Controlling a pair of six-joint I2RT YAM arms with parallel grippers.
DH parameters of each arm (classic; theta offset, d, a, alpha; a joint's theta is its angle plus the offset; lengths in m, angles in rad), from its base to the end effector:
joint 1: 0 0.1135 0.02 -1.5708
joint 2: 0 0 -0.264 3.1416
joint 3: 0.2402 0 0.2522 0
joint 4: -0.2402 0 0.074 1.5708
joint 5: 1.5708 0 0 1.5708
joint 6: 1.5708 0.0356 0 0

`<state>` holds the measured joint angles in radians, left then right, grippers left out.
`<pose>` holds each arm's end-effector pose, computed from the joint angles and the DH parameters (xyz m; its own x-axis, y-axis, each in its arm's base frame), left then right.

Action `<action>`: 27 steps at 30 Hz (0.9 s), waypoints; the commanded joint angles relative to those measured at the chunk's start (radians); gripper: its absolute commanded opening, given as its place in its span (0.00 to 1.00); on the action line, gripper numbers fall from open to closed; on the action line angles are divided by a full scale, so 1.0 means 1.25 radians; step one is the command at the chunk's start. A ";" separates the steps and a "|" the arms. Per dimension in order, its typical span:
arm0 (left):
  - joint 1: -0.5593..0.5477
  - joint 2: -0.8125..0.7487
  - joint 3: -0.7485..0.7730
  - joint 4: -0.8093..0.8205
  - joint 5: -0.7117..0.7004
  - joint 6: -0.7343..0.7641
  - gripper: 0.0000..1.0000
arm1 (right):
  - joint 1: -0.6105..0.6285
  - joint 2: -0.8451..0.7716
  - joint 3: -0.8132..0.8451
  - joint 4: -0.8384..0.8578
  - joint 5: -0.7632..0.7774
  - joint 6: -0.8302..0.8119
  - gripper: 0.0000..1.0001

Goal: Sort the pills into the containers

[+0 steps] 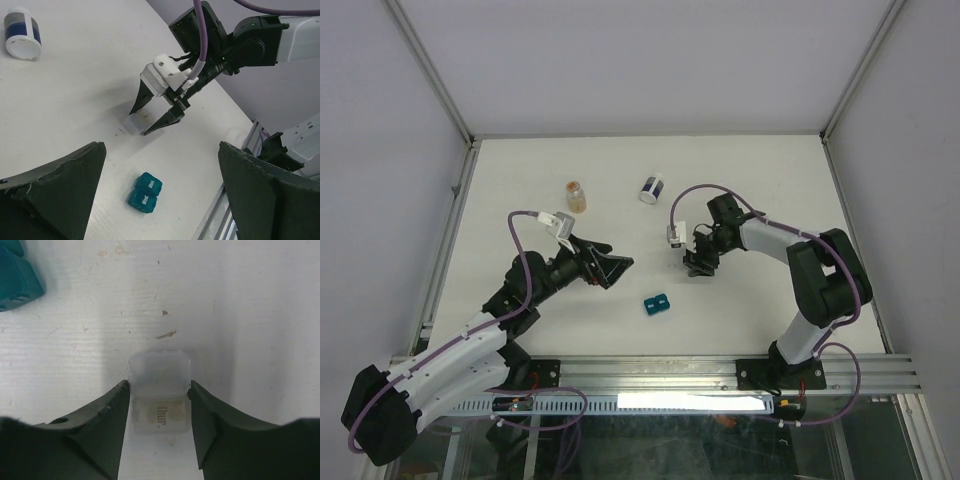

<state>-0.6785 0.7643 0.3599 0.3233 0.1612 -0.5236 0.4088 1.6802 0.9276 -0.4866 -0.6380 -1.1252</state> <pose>0.1420 -0.1218 0.2461 -0.4266 -0.2900 -0.8567 0.6128 0.6039 -0.5096 0.2687 0.1395 0.1553 0.0747 -0.7576 -0.6485 -0.9972 -0.0547 -0.0511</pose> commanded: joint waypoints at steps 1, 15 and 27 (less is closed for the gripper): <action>0.008 0.007 0.002 0.052 0.025 0.004 0.99 | 0.005 0.000 0.029 0.042 0.008 0.046 0.46; 0.008 0.010 -0.013 0.061 0.043 0.005 0.99 | -0.255 0.117 0.204 0.143 0.116 0.275 0.26; 0.008 0.022 0.001 0.065 0.053 0.012 0.99 | -0.332 0.265 0.420 0.108 0.220 0.400 0.72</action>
<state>-0.6785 0.7860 0.3431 0.3462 0.2001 -0.5236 -0.0196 2.0380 1.3972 -0.3519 -0.4046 -0.7013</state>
